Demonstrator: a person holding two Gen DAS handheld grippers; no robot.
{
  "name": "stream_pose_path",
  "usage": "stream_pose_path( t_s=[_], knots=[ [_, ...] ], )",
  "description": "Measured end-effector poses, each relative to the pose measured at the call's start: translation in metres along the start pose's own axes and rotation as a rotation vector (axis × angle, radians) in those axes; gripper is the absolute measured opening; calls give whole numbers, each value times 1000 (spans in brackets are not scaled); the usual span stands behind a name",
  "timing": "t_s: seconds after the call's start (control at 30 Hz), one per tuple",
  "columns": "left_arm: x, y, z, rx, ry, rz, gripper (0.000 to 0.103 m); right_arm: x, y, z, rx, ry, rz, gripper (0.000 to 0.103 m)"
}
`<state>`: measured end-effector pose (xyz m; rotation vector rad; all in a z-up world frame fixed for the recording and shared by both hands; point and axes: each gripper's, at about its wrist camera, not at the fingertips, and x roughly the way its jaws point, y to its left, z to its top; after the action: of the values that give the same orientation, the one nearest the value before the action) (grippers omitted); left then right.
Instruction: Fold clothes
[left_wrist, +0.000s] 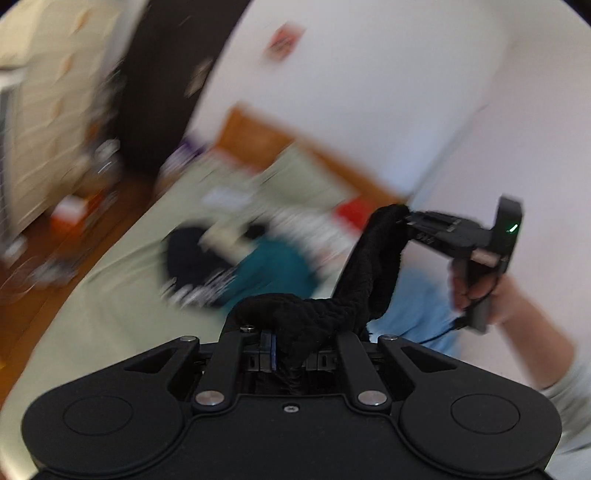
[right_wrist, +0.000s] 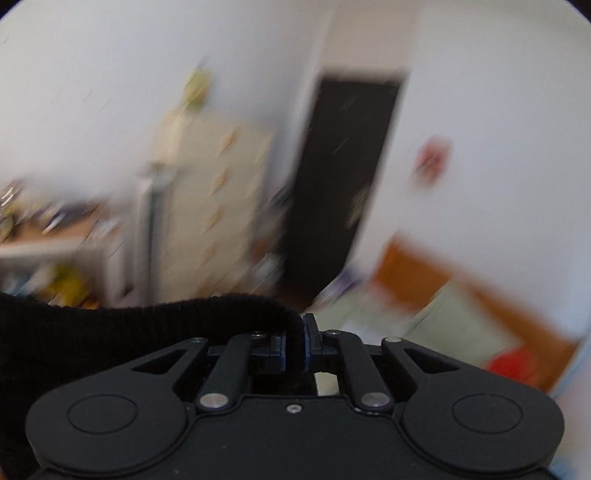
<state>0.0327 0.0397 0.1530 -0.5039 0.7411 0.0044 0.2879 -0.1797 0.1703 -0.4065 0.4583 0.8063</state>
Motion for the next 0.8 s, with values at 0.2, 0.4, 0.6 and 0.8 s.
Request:
stream_pose_path(
  t_s=[0.2, 0.4, 0.6, 0.8],
  knots=[
    [65, 94, -62, -118, 193, 156, 9, 135, 85, -90, 8, 261, 119, 7],
    [103, 172, -71, -220, 255, 234, 10, 221, 142, -115, -7, 412, 155, 7],
    [107, 234, -63, -292, 249, 285, 10, 277, 179, -106, -52, 439, 189, 7],
    [129, 295, -47, -376, 243, 320, 10, 356, 214, -64, -107, 432, 211, 7]
  ],
)
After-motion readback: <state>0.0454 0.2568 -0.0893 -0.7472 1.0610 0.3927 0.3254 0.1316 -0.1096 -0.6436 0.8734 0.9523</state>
